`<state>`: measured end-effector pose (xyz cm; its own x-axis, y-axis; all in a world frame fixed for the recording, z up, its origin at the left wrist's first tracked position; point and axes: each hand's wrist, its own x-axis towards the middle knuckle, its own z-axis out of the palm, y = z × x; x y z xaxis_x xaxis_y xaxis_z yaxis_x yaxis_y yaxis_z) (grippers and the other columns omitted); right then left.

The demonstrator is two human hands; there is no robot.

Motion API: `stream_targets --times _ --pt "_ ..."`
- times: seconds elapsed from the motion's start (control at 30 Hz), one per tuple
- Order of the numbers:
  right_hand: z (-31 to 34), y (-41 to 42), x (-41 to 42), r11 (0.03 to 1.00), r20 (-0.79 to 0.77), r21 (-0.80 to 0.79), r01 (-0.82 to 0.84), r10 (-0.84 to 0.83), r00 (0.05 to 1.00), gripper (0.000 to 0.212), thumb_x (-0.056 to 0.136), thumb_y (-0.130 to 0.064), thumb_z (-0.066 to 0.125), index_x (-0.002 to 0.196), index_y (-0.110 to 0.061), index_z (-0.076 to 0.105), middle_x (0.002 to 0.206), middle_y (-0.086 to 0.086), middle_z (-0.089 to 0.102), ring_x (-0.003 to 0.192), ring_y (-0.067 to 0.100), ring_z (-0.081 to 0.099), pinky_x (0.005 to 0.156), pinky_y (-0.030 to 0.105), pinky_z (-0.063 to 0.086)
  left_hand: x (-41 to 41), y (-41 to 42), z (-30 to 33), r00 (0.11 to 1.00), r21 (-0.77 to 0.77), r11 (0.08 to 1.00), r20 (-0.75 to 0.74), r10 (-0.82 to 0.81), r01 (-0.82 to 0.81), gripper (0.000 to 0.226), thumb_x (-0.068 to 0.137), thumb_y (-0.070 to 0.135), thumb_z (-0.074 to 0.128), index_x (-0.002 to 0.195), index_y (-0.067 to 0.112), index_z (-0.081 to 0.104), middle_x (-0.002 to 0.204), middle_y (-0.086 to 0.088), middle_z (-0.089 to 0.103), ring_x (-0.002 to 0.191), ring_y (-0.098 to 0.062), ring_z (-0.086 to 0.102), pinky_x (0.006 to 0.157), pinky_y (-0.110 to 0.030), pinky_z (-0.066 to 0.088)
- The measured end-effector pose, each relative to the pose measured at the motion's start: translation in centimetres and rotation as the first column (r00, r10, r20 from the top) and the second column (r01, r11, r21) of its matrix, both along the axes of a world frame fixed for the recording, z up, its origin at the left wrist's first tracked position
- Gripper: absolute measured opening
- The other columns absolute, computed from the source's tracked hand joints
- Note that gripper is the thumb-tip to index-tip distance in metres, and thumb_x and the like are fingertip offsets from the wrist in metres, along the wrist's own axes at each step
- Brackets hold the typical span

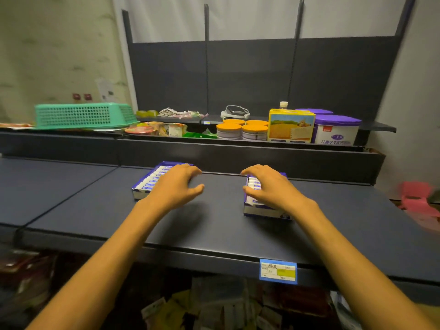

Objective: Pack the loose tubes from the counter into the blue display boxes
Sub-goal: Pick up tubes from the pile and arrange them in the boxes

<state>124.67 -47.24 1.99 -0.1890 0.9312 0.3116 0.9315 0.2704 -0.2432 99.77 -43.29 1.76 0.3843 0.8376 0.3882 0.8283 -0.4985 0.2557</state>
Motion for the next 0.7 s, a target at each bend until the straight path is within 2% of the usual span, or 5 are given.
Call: stream_targets --times 0.07,0.2,0.37,0.5,0.7 --pt "0.0 0.2 -2.7 0.999 0.027 0.001 -0.034 0.034 0.999 0.050 0.093 -0.039 0.058 0.140 -0.027 0.044 0.146 -0.001 0.044 0.133 0.017 0.039 0.106 0.036 0.037 -2.4 -0.8 0.1 0.999 -0.003 0.999 -0.015 0.039 -0.039 0.043 0.089 0.039 0.063 0.127 0.020 0.058 0.128 0.000 0.060 0.114 -0.017 0.054 0.092 -0.030 0.043" --pt "-0.3 0.8 -9.1 0.994 0.107 -0.004 -0.105 0.105 0.989 0.054 0.092 -0.039 0.058 0.141 -0.024 0.041 0.146 0.002 0.043 0.132 0.020 0.040 0.107 0.037 0.034 -8.6 -2.2 0.2 0.987 0.034 0.989 -0.063 0.146 -0.144 0.045 0.088 0.042 0.060 0.130 0.025 0.056 0.132 0.002 0.057 0.122 -0.019 0.049 0.094 -0.037 0.044" --pt "-0.9 1.1 -20.5 0.977 0.102 0.025 -0.210 0.206 0.973 0.052 0.092 -0.035 0.059 0.139 -0.018 0.045 0.143 0.004 0.047 0.128 0.022 0.043 0.104 0.037 0.037 -19.6 -4.1 -0.3 0.947 0.056 0.965 -0.185 0.264 -0.258 0.052 0.090 0.049 0.054 0.137 0.026 0.049 0.137 0.001 0.050 0.129 -0.020 0.041 0.099 -0.040 0.040" --pt "-1.4 1.3 -30.7 0.956 0.118 0.024 -0.294 0.289 0.950 0.051 0.093 -0.036 0.058 0.139 -0.019 0.045 0.142 0.004 0.047 0.128 0.022 0.043 0.104 0.039 0.038 -29.1 -5.4 -0.9 0.914 0.059 0.946 -0.248 0.322 -0.318 0.055 0.092 0.051 0.051 0.139 0.024 0.046 0.138 -0.001 0.049 0.127 -0.023 0.041 0.098 -0.040 0.041" --pt "-1.1 2.9 -44.5 0.936 0.209 0.030 -0.350 0.337 0.918 0.052 0.094 -0.039 0.056 0.140 -0.021 0.042 0.142 0.004 0.046 0.129 0.025 0.042 0.103 0.042 0.038 -42.5 -6.5 -1.4 0.882 0.072 0.920 -0.262 0.391 -0.386 0.053 0.092 0.051 0.050 0.138 0.025 0.046 0.138 0.000 0.048 0.127 -0.020 0.042 0.098 -0.038 0.041"
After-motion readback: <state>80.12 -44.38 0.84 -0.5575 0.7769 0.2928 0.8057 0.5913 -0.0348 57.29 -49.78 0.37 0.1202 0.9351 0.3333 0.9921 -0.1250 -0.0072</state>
